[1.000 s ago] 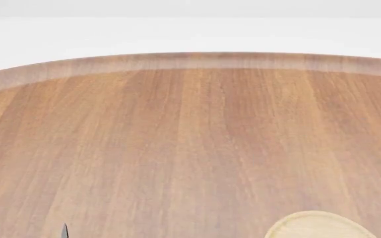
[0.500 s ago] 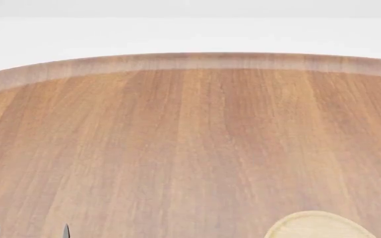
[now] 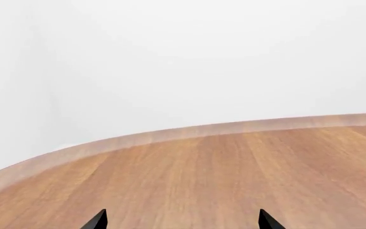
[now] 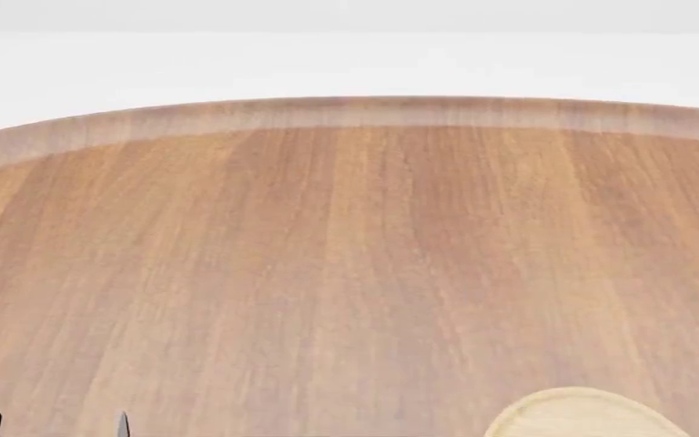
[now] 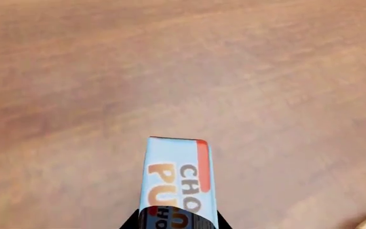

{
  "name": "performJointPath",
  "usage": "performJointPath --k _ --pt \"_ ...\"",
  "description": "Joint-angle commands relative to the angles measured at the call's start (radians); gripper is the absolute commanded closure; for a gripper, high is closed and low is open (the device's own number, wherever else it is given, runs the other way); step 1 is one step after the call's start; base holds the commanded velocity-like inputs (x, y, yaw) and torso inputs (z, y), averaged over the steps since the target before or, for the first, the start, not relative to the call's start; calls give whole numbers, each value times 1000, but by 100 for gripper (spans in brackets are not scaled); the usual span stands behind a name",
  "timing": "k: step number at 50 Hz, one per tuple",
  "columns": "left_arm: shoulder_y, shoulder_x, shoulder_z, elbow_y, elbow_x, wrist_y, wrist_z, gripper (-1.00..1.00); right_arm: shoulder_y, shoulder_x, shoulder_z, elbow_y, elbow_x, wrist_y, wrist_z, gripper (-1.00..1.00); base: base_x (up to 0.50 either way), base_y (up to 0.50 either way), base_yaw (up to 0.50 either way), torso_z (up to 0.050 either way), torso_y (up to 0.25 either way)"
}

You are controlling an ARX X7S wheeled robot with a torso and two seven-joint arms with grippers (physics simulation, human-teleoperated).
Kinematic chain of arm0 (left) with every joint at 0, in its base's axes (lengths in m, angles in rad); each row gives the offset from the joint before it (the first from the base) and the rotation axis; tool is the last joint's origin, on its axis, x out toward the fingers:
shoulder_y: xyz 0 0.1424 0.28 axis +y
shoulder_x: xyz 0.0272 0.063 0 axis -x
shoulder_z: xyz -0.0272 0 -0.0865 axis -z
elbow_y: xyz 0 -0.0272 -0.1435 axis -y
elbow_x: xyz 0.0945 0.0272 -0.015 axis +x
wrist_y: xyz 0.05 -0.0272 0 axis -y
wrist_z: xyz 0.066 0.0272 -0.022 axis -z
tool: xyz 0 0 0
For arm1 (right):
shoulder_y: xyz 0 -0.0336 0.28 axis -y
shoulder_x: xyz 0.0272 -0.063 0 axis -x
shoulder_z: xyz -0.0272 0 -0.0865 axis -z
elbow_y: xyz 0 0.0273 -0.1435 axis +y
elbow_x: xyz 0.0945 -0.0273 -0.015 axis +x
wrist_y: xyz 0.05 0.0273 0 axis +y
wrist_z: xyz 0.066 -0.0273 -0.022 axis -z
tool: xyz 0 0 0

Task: Put the chocolate pudding to the left of the plate.

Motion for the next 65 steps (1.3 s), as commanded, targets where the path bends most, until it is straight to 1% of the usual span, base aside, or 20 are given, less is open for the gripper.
performJointPath --k 1,11,22,34,49,65 --pt "-3 -2 6 -5 -1 2 -2 -100 -6 -2 18 -56 -48 35 27 100 0 0 0 0 0" --pt "-4 -4 13 -5 0 0 -4 -100 15 63 68 -269 -28 125 59 100 0 0 0 0 0" --pt "-4 -7 18 -5 -2 1 -6 -100 48 69 83 -309 -30 144 69 100 0 0 0 0 0" --pt "-8 -8 23 -6 -3 -2 -8 -100 142 27 104 -232 1 160 46 100 0 0 0 0 0" --pt "-11 -9 29 -20 -5 7 -10 -100 199 -3 115 -159 5 156 46 100 0 0 0 0 0" --pt "-10 -15 34 -13 -9 4 -13 -100 273 -47 96 -42 -21 157 41 100 0 0 0 0 0"
